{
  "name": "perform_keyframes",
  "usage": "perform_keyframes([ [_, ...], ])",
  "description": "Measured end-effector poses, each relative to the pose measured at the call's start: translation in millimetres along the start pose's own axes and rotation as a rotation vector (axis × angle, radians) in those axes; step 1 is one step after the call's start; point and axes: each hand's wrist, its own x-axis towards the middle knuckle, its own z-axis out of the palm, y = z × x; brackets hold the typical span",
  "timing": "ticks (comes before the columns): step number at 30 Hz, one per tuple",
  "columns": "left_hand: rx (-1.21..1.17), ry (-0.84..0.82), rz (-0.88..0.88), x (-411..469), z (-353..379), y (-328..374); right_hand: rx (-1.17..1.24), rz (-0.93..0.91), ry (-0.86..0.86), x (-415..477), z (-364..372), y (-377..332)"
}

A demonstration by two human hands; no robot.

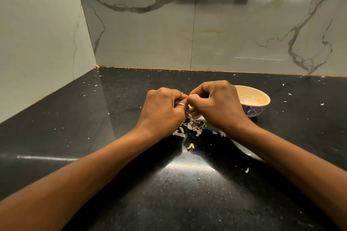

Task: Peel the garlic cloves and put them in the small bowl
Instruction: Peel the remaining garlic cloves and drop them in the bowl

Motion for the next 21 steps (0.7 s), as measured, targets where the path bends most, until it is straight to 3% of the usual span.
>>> perform_keyframes([
  [11, -0.153, 0.007, -0.114, 1.5, -2.2, 0.9, 0.529, 0.324, -0.068, 0.5, 1.0, 0.0],
  [21, -0.389, -0.042, -0.314, 5.7, -2.5, -1.2, 0.65, 0.406, -0.164, 5.9, -8.2, 0.5],
])
